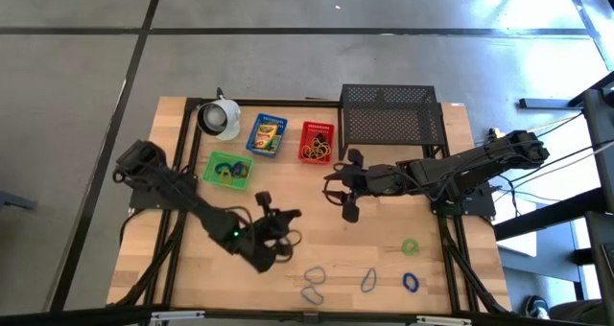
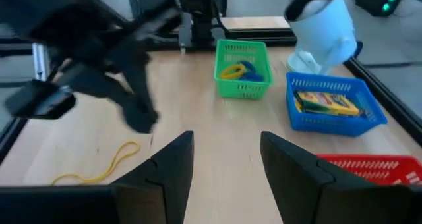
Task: Pick & Place Office Desk Supplies
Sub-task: Put the black rubber band into the red bin
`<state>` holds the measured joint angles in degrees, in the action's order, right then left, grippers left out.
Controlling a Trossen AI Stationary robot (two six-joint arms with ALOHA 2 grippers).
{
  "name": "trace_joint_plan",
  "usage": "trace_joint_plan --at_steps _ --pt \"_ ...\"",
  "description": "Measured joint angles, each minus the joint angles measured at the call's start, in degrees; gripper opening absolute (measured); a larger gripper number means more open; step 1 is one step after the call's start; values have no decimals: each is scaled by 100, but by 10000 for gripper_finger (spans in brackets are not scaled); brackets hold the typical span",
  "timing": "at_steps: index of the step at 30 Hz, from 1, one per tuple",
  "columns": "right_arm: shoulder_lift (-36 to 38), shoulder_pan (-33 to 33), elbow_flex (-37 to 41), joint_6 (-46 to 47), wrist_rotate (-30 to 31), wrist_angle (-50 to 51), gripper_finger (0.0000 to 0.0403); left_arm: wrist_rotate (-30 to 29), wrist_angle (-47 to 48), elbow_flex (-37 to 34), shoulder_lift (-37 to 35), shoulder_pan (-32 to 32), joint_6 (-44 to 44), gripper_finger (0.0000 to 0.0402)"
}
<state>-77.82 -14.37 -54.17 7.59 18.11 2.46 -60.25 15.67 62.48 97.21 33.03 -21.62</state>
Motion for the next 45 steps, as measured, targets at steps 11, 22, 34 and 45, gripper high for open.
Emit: trace_joint_plan --at_steps 11,22,34,45 --pt "0 -11 0 -231 -1056 -37 178 481 -228 0 0 -884 -29 4" --pt "1 -259 0 -391 -2999 -665 178 1029 -696 -161 0 -1733 711 5" --pt "55 -311 0 -531 -3017 -417 178 2692 -2877 -710 8 -3613 1621 5" --pt "55 -311 0 -664 -3015 -52 178 3351 -3116 -704 217 -4446 1471 7"
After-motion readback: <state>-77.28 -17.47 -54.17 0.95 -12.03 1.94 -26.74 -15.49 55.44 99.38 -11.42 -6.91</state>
